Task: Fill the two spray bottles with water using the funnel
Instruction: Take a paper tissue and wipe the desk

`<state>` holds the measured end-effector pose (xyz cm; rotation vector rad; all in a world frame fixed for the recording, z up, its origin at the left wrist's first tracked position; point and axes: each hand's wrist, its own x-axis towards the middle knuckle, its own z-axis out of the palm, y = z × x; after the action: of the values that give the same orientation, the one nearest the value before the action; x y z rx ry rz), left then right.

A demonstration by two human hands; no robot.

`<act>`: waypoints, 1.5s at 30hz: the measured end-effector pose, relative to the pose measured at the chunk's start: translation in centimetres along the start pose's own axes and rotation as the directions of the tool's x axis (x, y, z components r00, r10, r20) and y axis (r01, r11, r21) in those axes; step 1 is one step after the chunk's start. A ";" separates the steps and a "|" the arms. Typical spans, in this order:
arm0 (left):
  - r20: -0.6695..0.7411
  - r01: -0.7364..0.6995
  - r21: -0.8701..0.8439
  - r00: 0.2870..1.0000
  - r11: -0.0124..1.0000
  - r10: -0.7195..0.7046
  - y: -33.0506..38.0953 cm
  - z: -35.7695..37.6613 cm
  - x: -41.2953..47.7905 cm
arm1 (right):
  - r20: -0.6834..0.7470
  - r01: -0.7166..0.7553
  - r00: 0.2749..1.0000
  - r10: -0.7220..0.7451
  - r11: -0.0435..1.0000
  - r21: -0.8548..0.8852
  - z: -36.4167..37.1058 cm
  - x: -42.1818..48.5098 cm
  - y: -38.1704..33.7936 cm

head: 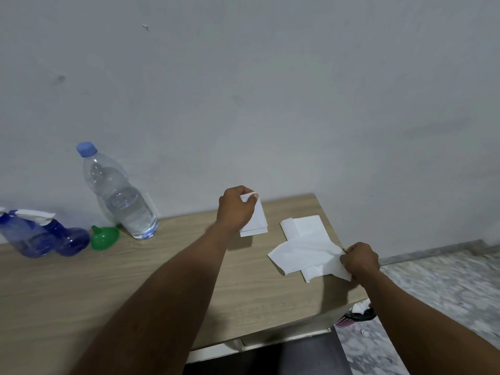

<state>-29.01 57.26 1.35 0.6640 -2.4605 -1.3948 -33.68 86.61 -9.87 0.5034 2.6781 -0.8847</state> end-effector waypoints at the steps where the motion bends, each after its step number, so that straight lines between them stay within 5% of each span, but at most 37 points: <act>1: 0.017 0.006 -0.008 1.000 1.000 -0.006 0.0 0.1 0.0 | 0.014 0.002 1.000 -0.001 0.999 -0.035 0.0 -0.2 -0.1; 5: 0.143 0.040 -0.085 0.989 0.996 -0.028 0.3 0.4 -0.5 | -0.024 0.125 0.991 -0.130 0.982 -0.139 0.2 -1.3 -1.2; 8: 0.249 0.070 -0.128 0.968 0.989 -0.037 0.9 0.0 -0.8 | 0.069 0.289 0.951 -0.302 0.945 0.152 0.3 -2.1 -3.7; 11: 0.350 0.080 -0.118 0.936 0.990 -0.034 1.6 -1.1 -1.1 | 0.235 0.272 0.882 -0.408 0.849 0.453 -0.2 -4.3 -7.7; 19: 0.395 0.023 -0.019 0.919 1.000 -0.014 0.8 -7.6 -1.5 | 0.357 0.415 0.693 -0.626 0.752 0.512 1.3 -10.1 -16.3; 33: 0.263 0.031 0.047 0.964 0.998 -0.042 -11.2 -25.4 -2.2 | 0.434 0.446 0.638 -0.636 0.764 0.466 9.8 -22.2 -24.3; 45: 0.129 0.187 -0.038 0.975 0.982 -0.181 -22.7 -38.5 -4.5 | 0.605 0.235 0.552 -0.574 0.803 0.548 20.3 -31.6 -29.1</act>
<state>-3.04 20.62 1.99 0.8358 -2.5031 -1.6066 -14.00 44.73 0.90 -0.4232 1.8151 -1.4171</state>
